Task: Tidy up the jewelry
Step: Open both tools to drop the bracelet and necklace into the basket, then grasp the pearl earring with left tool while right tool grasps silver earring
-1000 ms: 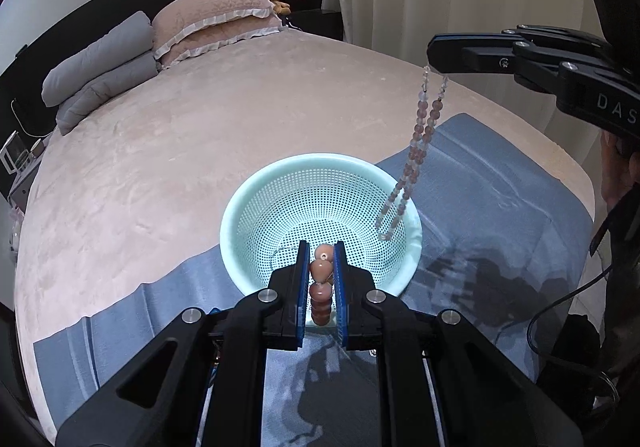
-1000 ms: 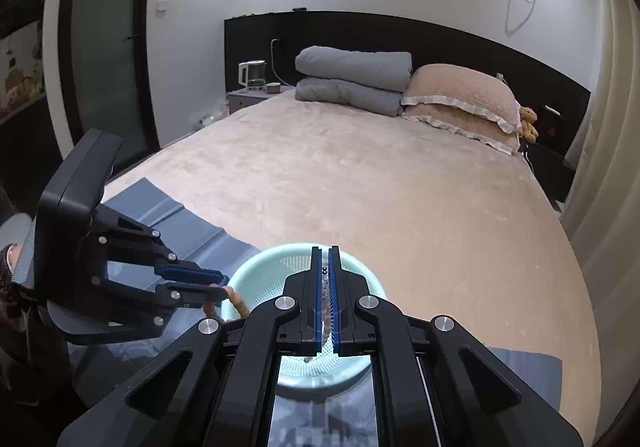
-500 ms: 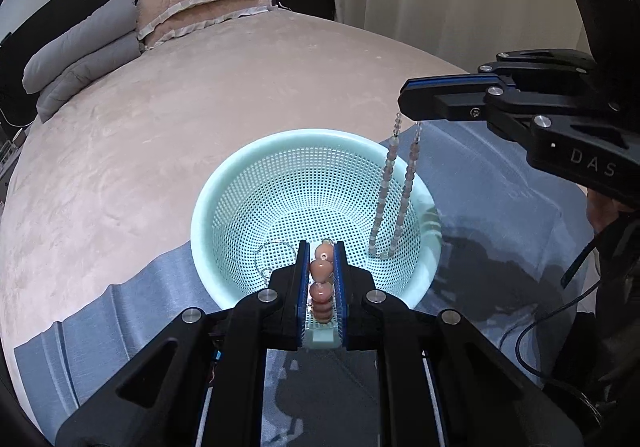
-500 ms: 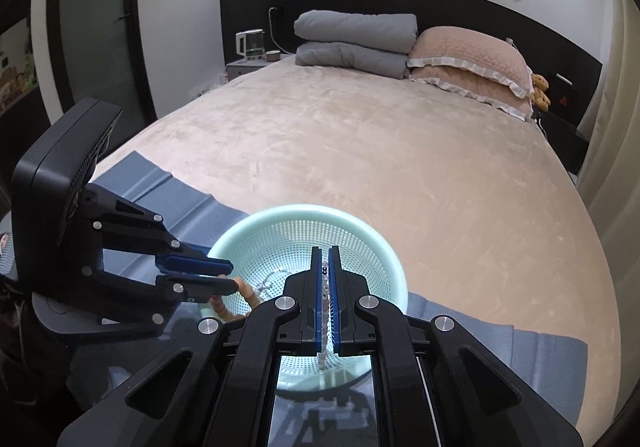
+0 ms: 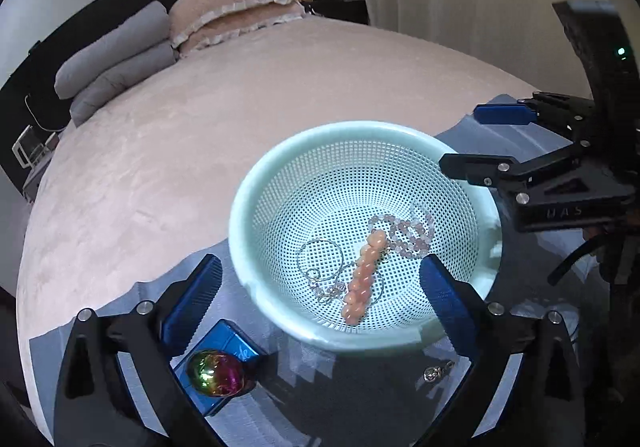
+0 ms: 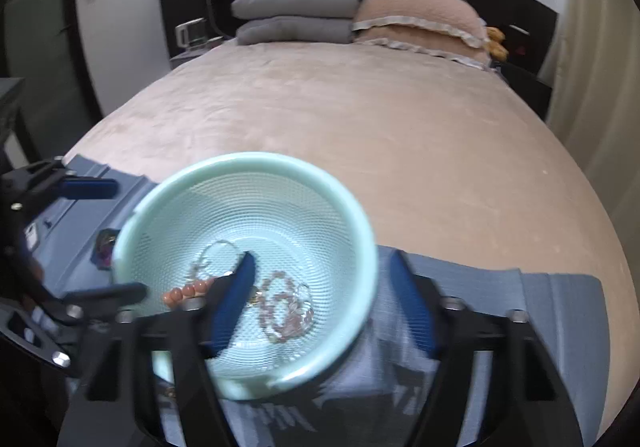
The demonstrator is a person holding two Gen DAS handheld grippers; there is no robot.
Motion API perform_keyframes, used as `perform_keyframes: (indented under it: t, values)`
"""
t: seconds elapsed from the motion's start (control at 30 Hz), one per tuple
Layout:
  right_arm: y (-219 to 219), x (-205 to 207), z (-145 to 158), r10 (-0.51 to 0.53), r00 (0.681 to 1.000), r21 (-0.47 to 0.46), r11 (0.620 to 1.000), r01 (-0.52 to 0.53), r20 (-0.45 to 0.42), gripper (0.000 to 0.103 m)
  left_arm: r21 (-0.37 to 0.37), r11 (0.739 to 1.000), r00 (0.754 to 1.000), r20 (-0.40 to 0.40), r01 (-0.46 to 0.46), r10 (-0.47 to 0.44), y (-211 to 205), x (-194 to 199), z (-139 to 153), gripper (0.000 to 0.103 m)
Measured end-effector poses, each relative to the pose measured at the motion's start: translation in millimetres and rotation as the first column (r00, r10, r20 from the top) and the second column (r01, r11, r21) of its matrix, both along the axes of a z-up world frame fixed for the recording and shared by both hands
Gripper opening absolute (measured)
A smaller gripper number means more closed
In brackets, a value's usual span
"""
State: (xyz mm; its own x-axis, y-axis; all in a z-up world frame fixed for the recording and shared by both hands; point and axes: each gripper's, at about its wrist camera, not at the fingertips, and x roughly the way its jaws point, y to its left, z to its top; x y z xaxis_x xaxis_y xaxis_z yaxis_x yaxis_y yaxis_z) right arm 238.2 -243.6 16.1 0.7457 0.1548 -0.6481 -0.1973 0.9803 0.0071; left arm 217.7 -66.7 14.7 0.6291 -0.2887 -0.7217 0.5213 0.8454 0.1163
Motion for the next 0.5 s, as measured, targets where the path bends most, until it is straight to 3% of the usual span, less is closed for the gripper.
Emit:
perform_keyframes:
  t: [0.03,0.13,0.23,0.5]
  values:
    - [-10.9,-5.6,-0.3,-0.018,1.0,0.026,0.999,0.018,0.023,0.086,-0.01,1.0,1.0,0.009,0.001,-0.001,6.1,-6.0,2.0,0.097]
    - [-35.1,-22.2,-3.1,-0.057,0.998,0.087,0.995,0.055,0.022,0.087,0.004,1.0,0.999,0.034,-0.01,0.009,20.5,-25.2,2.9,0.097]
    - [-44.3,-36.1,-7.2,-0.069,0.998,0.082,0.994,0.069,-0.002,0.087,0.015,1.0,0.999,0.041,-0.023,0.023,29.5,-43.5,1.1,0.097]
    - [-17.1,-83.9,-6.0,0.119,0.993,0.021,0.993,-0.119,0.02,0.087,-0.03,0.998,0.998,0.028,0.052,-0.051,29.0,-95.4,-10.8,0.097]
